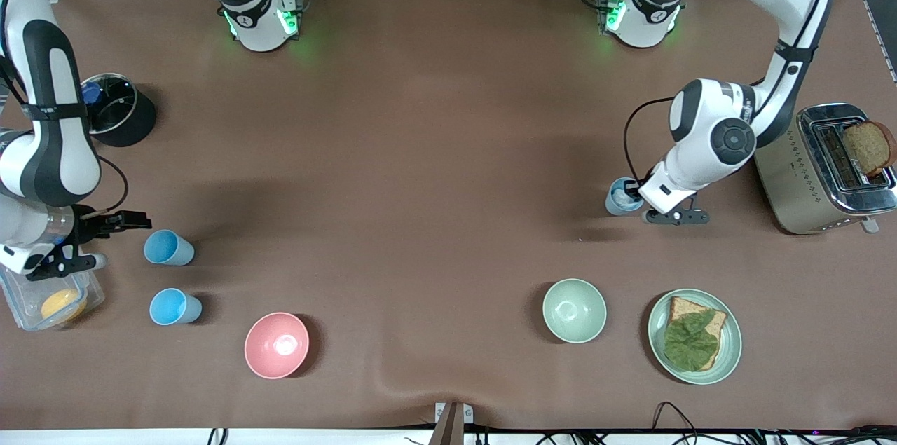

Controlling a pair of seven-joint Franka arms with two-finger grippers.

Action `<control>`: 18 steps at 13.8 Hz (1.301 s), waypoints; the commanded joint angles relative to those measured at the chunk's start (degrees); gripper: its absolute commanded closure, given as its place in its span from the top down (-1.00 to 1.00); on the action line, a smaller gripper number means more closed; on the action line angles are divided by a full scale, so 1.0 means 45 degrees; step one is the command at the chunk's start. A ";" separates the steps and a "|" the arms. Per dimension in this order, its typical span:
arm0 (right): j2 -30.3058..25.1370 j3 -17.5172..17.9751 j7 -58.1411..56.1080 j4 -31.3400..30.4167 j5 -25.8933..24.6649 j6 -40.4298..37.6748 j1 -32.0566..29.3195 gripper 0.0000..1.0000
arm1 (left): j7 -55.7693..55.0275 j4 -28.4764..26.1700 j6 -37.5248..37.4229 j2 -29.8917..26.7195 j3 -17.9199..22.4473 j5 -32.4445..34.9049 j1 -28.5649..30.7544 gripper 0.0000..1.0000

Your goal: Stack blue cups with both arms

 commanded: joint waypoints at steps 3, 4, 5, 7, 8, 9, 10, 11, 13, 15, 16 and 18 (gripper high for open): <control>0.0345 0.0168 -0.0533 -0.0097 0.0020 0.0320 -0.0312 1.00 | -0.2955 0.0868 -0.0669 -0.0432 -0.1797 -0.0019 -0.0060 -1.00; 0.0463 0.0168 -0.0669 -0.0097 0.0020 0.0339 -0.0273 1.00 | -0.4047 0.1220 -0.0866 -0.0296 -0.2343 -0.0097 -0.0137 -1.00; 0.0599 0.0187 -0.0941 -0.0077 0.0039 0.0455 -0.0253 1.00 | -0.5372 0.1475 -0.0906 -0.0178 -0.2967 -0.0156 -0.0332 -1.00; 0.0640 0.0187 -0.1294 -0.0097 0.0040 0.0632 -0.0234 1.00 | -0.8049 0.2196 -0.0907 0.0328 -0.3500 -0.0156 -0.1401 -1.00; 0.0640 0.0187 -0.1315 -0.0097 0.0040 0.0632 -0.0233 1.00 | -0.9241 0.2509 -0.0907 0.0621 -0.3501 -0.0156 -0.2220 -1.00; 0.0640 0.0187 -0.1334 -0.0135 0.0040 0.0632 -0.0214 1.00 | -1.0336 0.2899 -0.0907 0.0991 -0.3501 -0.0156 -0.2905 -1.00; 0.0640 0.0187 -0.1334 -0.0175 0.0040 0.0613 -0.0214 1.00 | -1.1294 0.3290 -0.0907 0.1343 -0.3482 -0.0156 -0.3530 -1.00; 0.0640 0.0207 -0.1334 -0.0194 0.0040 0.0632 -0.0194 1.00 | -1.2077 0.3661 -0.0887 0.1694 -0.3482 -0.0079 -0.3981 -1.00; 0.0678 0.0207 -0.1412 -0.0214 0.0040 0.0632 -0.0194 1.00 | -1.3096 0.4015 -0.0887 0.2243 -0.3404 0.0019 -0.4996 -1.00; 0.0795 0.0207 -0.1627 -0.0214 0.0040 0.0691 -0.0214 1.00 | -1.3276 0.4016 -0.0868 0.2633 -0.3384 0.0252 -0.5158 -1.00; 0.0854 0.0207 -0.1647 -0.0233 0.0040 0.0710 -0.0194 1.00 | -1.3315 0.4016 -0.0829 0.2906 -0.3384 0.0505 -0.5293 -1.00; 0.0991 0.0207 -0.1841 -0.0234 0.0040 0.0730 -0.0214 1.00 | -1.3432 0.4016 -0.0809 0.3123 -0.3365 0.0566 -0.5528 -1.00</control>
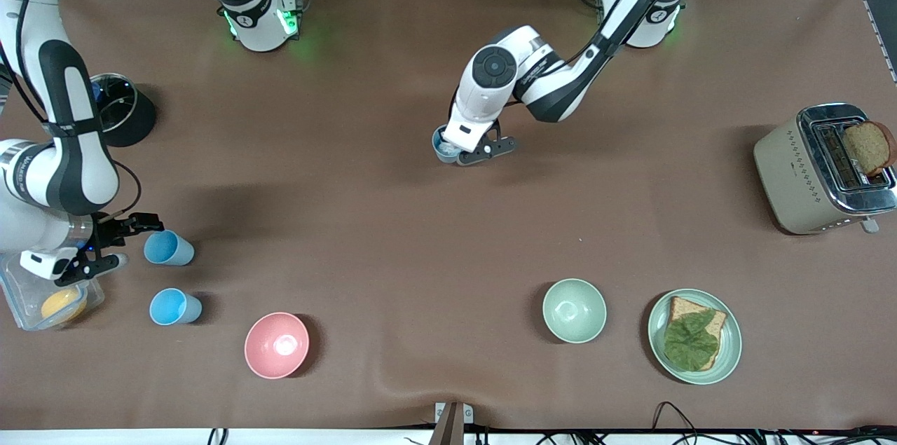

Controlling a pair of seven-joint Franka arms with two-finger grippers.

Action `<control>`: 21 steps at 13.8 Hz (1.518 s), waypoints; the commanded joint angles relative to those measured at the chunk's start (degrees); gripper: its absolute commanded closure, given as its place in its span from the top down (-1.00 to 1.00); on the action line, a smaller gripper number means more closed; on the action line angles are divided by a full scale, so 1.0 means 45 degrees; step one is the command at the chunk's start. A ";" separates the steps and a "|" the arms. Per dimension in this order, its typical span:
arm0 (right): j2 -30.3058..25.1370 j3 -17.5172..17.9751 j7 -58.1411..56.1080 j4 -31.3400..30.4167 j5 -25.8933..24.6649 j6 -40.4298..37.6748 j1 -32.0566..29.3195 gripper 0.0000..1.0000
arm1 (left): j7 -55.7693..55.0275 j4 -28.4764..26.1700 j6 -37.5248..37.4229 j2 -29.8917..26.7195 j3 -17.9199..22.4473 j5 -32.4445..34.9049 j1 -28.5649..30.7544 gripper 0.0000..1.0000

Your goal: Stack blue cups with both arms

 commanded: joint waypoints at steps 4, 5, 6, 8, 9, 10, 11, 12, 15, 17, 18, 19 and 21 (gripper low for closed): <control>0.0298 0.0131 -0.0533 0.0011 0.0053 0.0508 -0.0126 1.00 | -0.0375 0.0711 -0.0145 0.0655 0.0109 0.0444 -0.0140 0.19; 0.0356 0.0131 -0.0533 0.0011 0.0053 0.0605 -0.0126 1.00 | -0.0395 0.0829 -0.0145 0.0694 0.0109 0.0444 -0.0139 0.99; 0.0376 0.0131 -0.0533 0.0030 0.0053 0.0702 -0.0126 1.00 | -0.0395 0.1043 -0.0183 0.0598 0.0128 0.0444 -0.0197 1.00; 0.0435 0.0131 -0.0533 0.0069 0.0169 0.0801 -0.0145 1.00 | -0.0395 0.1182 -0.0533 -0.0004 0.0109 0.0444 0.0015 1.00; 0.0416 0.0131 -0.0687 0.0127 0.0267 0.0801 -0.0165 1.00 | -0.0414 0.1201 -0.0903 -0.0685 0.0109 0.0444 0.0114 1.00; 0.0415 0.0131 -0.0844 0.0147 0.0364 0.0801 -0.0184 1.00 | -0.0395 0.1221 -0.1332 -0.1427 0.0109 0.0444 0.0134 1.00; 0.0415 0.0131 -0.1058 0.0205 0.0462 0.0801 -0.0185 1.00 | -0.0356 0.1241 -0.1781 -0.2246 0.0128 0.0444 0.0289 1.00; 0.0415 0.0131 -0.1215 0.0245 0.0560 0.0859 -0.0146 1.00 | -0.0298 0.1241 -0.2249 -0.3028 0.0128 0.0444 0.0658 1.00; 0.0649 0.0131 -0.2149 0.0167 0.0775 0.1776 -0.0145 1.00 | 0.0363 0.1668 -0.3752 -0.4808 0.0128 0.0463 0.2237 1.00; 0.0747 0.0131 -0.2699 0.0167 0.0892 0.2011 -0.0223 1.00 | 0.2270 0.2447 -0.5468 -0.5416 0.0128 0.0463 0.3505 1.00; 0.0747 0.0131 -0.2778 0.0167 0.0951 0.2012 -0.0224 1.00 | 0.3557 0.2838 -0.6424 -0.5631 0.0128 0.0463 0.4267 1.00; 0.0767 0.0131 -0.2818 0.0167 0.0971 0.2012 -0.0243 0.96 | 0.4769 0.3152 -0.7168 -0.5788 0.0128 0.0444 0.5029 1.00; 0.0864 0.0131 -0.3167 0.0148 0.1067 0.2012 -0.0282 0.42 | 0.6977 0.3913 -0.8284 -0.5790 0.0090 0.0366 0.6494 1.00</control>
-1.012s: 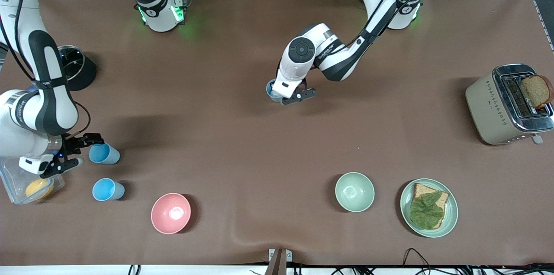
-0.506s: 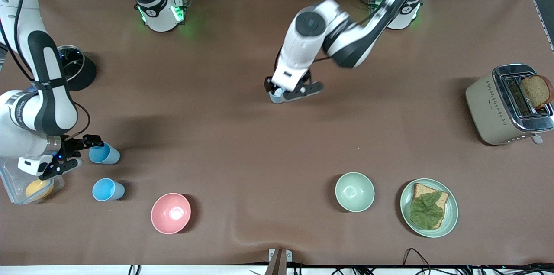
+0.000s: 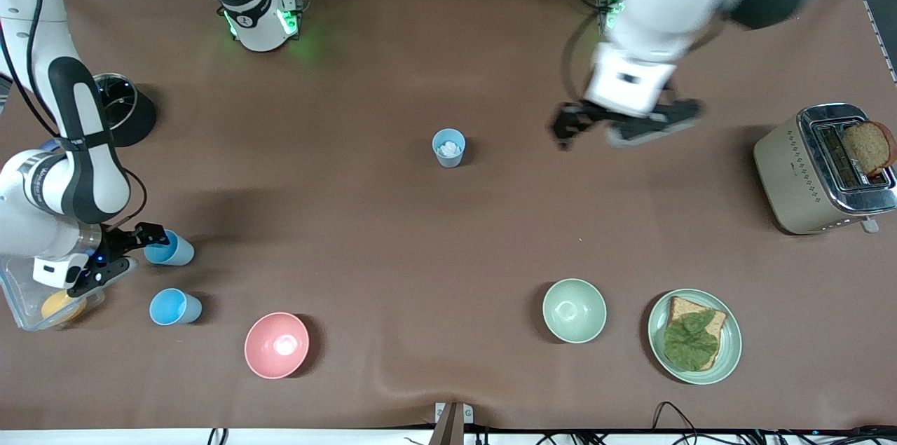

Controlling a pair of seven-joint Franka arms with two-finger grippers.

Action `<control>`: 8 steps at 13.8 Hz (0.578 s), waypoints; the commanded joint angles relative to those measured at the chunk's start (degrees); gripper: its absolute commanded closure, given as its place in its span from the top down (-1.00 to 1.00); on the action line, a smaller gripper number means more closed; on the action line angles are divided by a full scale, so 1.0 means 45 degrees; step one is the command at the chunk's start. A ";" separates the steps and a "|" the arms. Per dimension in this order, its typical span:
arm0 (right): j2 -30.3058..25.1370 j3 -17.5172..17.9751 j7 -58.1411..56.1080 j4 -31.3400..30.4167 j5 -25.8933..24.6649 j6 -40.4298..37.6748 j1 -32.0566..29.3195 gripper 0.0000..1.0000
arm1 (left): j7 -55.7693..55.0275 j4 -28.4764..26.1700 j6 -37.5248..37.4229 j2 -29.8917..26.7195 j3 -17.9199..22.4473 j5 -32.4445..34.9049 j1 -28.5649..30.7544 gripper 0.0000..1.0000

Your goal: Stack blue cups with both arms

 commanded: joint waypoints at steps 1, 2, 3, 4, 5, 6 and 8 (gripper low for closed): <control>0.0190 0.0137 -0.0888 0.0045 0.0771 0.0111 -0.0264 -0.03 | 0.2452 0.1073 -0.1359 0.0130 -0.0222 0.0003 0.1716 1.00; 0.0229 0.0137 -0.1162 -0.0052 0.1316 0.0131 -0.0457 -0.43 | 0.3136 0.1328 -0.1595 0.0130 -0.0260 -0.0037 0.2282 1.00; 0.0229 0.0137 -0.1358 -0.0227 0.1747 0.0112 -0.0537 -0.81 | 0.3839 0.1407 -0.1752 0.0111 -0.0126 -0.0095 0.2423 1.00; 0.0229 0.0137 -0.1399 -0.0287 0.1925 0.0093 -0.0557 -1.00 | 0.4504 0.1408 -0.2063 -0.0141 0.0553 -0.0135 0.2289 1.00; 0.0229 0.0137 -0.1399 -0.0288 0.1946 0.0015 -0.0538 -1.00 | 0.5206 0.1273 -0.2182 -0.0491 0.1391 -0.0270 0.1863 1.00; 0.0171 0.0137 -0.1399 -0.0288 0.1947 -0.0044 -0.0499 -1.00 | 0.5465 0.1233 -0.2241 -0.0688 0.1902 -0.0504 0.1588 1.00; -0.0140 0.0137 -0.1321 -0.0249 0.1927 -0.0626 -0.0266 -1.00 | 0.5778 0.1252 -0.2901 -0.0788 0.2179 -0.0506 0.1585 1.00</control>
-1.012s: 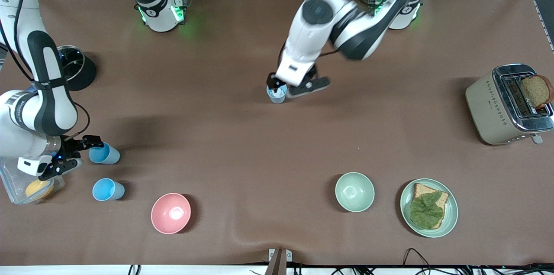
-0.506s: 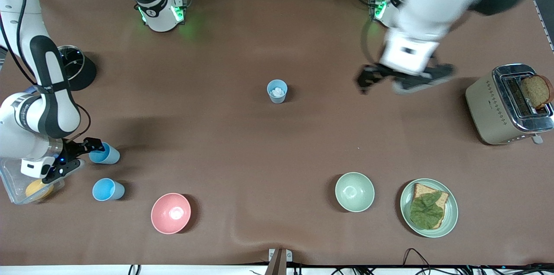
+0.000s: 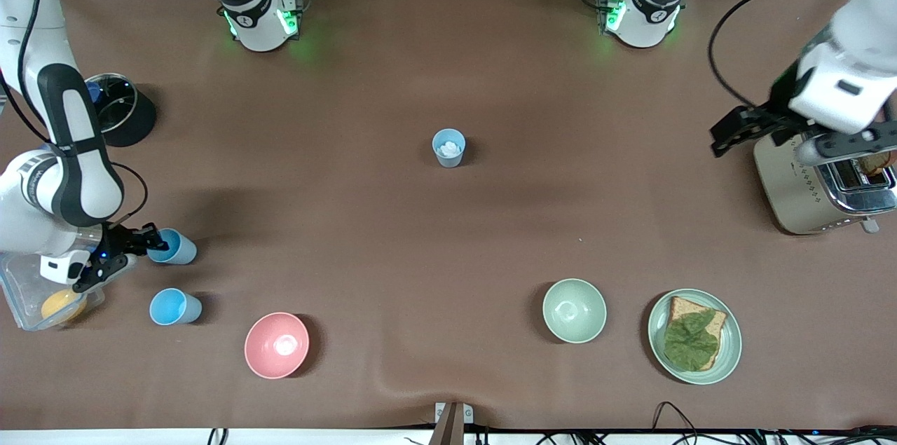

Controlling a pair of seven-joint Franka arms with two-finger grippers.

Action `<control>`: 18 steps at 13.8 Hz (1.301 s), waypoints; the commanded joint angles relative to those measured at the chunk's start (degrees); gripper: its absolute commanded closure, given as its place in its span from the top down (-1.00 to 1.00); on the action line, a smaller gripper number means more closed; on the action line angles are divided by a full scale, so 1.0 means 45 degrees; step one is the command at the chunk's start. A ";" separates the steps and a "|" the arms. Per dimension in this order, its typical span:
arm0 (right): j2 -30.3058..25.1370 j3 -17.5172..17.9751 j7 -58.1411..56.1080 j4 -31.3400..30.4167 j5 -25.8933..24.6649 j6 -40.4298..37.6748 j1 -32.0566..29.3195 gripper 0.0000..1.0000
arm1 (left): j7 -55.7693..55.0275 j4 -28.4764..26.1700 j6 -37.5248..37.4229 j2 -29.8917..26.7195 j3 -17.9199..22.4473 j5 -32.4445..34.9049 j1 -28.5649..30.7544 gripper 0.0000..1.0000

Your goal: Stack blue cups with both arms

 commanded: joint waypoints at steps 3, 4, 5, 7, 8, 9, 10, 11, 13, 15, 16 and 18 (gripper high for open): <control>-0.1148 0.0108 0.0492 -0.0054 0.0329 -0.1490 0.0884 -1.00 | 0.0747 0.0120 -0.1001 -0.0425 0.1492 -0.0079 -0.1118 1.00; -0.1383 0.0108 0.1038 -0.0035 0.0271 -0.1724 0.1195 -1.00 | 0.0785 0.0082 -0.1021 -0.0444 0.1806 -0.0078 -0.1470 1.00; -0.1636 0.0089 0.1565 -0.0054 0.0251 -0.1901 0.1662 -1.00 | 0.0805 -0.0034 -0.1041 -0.0444 0.2080 -0.0059 -0.1705 1.00; -0.1892 0.0089 0.2911 -0.0054 0.0251 -0.2446 0.2173 -1.00 | 0.0805 -0.0055 -0.1099 -0.0444 0.2180 -0.0078 -0.1785 1.00; -0.1989 0.0089 0.3498 -0.0054 0.0251 -0.2643 0.2465 -1.00 | 0.0805 -0.0210 -0.1138 -0.0463 0.2103 -0.0059 -0.1747 1.00; -0.2087 0.0089 0.4046 -0.0074 0.0251 -0.2761 0.2777 -1.00 | 0.0805 -0.0347 -0.1119 -0.0464 0.2141 -0.0039 -0.1882 1.00; -0.2185 0.0089 0.4921 -0.0055 0.0251 -0.2936 0.3167 -1.00 | 0.0825 -0.0232 -0.1080 -0.0464 0.2335 0.0057 -0.2096 1.00; -0.2282 0.0089 0.6051 -0.0074 0.0251 -0.3131 0.3616 -1.00 | 0.0825 -0.0270 -0.1041 -0.0444 0.2453 0.0078 -0.2040 1.00; -0.2400 0.0108 0.8220 -0.0268 0.0251 -0.3289 0.4573 -1.00 | 0.0805 -0.0251 -0.1119 -0.0464 0.2415 0.0059 -0.2020 1.00; -0.2479 0.0108 0.9961 -0.0328 0.0270 -0.3289 0.5394 -1.00 | 0.0825 -0.0095 -0.0983 -0.0289 0.2396 0.0078 -0.2098 1.00; -0.2517 0.0128 1.0723 -0.0328 0.0309 -0.3328 0.5630 -1.00 | 0.0806 -0.0017 -0.0982 -0.0211 0.2376 0.0059 -0.2117 1.00; -0.2770 0.0128 1.1780 -0.0347 0.0348 -0.3483 0.6351 -1.00 | 0.0825 0.0042 -0.0982 -0.0210 0.2298 0.0020 -0.2137 1.00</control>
